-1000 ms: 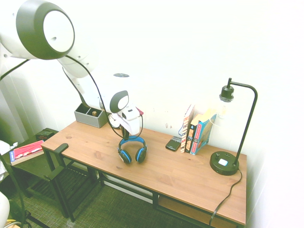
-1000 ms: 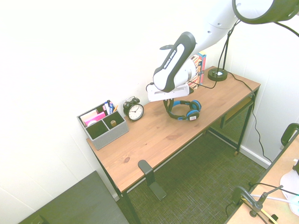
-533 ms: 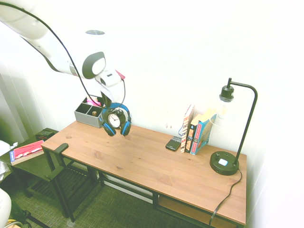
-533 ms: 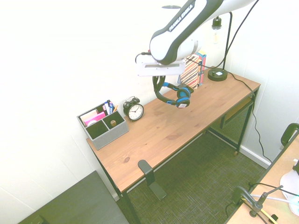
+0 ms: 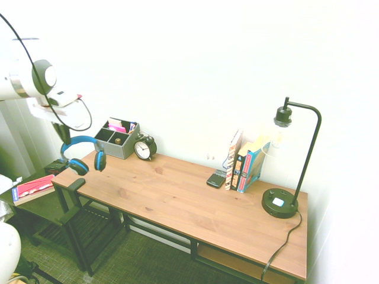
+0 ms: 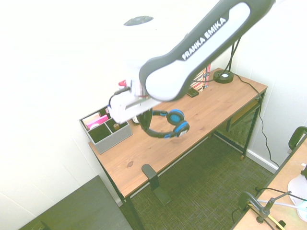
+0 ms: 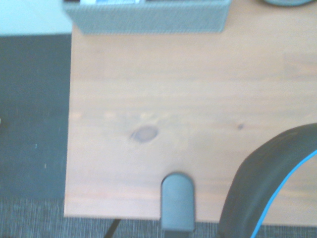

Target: Hang the headphone

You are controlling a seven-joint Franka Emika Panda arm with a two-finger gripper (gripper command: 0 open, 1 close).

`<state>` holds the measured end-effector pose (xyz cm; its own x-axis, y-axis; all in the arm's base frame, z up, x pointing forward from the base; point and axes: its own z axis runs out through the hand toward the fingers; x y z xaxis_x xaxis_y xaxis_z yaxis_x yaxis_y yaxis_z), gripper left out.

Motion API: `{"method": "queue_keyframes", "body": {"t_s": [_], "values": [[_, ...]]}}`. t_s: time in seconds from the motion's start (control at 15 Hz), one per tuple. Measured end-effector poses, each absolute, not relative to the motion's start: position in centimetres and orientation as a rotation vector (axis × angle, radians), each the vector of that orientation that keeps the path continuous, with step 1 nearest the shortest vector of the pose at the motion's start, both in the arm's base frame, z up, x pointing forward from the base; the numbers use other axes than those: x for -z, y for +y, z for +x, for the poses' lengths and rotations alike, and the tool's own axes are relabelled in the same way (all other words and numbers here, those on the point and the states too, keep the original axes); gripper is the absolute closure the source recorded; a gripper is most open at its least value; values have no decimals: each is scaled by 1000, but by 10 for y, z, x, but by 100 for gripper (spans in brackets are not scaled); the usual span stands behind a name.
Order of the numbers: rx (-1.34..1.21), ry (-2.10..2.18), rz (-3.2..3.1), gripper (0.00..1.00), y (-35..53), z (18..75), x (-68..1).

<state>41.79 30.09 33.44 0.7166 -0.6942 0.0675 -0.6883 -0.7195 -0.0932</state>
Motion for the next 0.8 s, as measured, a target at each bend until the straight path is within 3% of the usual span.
{"method": "queue_keyframes", "body": {"t_s": [0.27,0.8], "values": [[32,1035,-2984,100,355,366,-268],[-23,972,-3096,100,376,326,-145]]}}
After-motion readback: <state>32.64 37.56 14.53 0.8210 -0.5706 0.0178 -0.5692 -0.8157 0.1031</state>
